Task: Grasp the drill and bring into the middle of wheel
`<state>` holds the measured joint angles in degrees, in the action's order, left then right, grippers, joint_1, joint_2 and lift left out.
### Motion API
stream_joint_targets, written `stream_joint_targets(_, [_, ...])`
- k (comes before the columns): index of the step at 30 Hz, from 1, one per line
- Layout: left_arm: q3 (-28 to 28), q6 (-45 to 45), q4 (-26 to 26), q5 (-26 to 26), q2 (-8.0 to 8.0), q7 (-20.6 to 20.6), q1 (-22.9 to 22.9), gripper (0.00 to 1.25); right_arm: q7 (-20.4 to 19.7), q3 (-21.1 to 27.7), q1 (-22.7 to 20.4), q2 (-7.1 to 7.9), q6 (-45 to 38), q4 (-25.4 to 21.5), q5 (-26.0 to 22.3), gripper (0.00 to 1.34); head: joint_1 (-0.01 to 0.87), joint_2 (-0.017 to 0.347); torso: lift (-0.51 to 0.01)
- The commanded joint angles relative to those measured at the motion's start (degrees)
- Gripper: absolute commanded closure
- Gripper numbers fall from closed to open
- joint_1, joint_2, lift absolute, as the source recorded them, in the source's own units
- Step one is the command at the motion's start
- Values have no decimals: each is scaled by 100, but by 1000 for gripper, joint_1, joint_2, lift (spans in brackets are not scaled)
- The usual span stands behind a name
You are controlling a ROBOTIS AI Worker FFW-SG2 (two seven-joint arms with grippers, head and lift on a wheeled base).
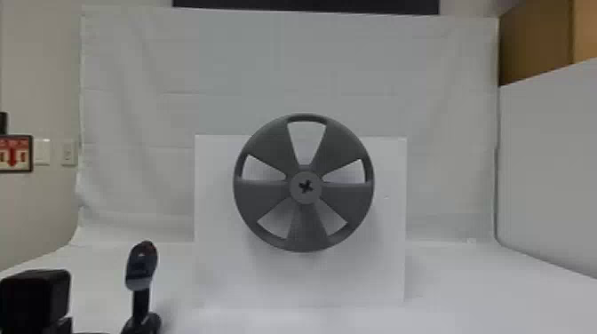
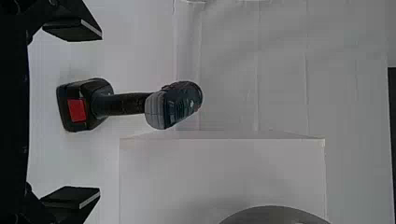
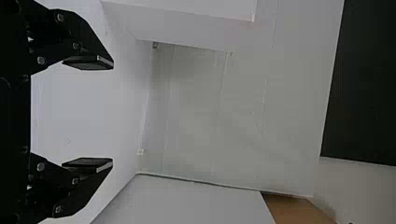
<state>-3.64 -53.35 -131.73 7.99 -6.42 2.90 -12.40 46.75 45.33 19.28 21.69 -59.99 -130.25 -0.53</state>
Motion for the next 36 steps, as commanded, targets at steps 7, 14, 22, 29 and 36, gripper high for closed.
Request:
stream_joint_targets(7, [74, 18, 78, 19, 9, 114, -122, 110, 0, -77, 6, 46, -39, 0, 0, 519, 0, 0, -406])
stream_joint_targets(14, [197, 114, 236, 80, 9, 299, -219, 108, 0, -130, 23, 46, -48, 18, 0, 519, 0, 0, -406])
stream_joint_targets(22, [346, 193, 526, 203, 9, 536, -412, 108, 0, -191, 23, 72, -66, 26, 0, 519, 0, 0, -406])
stream_joint_targets(29, [443, 431, 904, 221, 53, 589, -570, 111, 0, -226, 32, 99, -101, 26, 0, 519, 0, 0, -406])
stream_joint_targets(36, [540, 545, 1141, 221, 62, 809, -685, 116, 0, -279, 32, 142, -145, 26, 0, 519, 0, 0, -406])
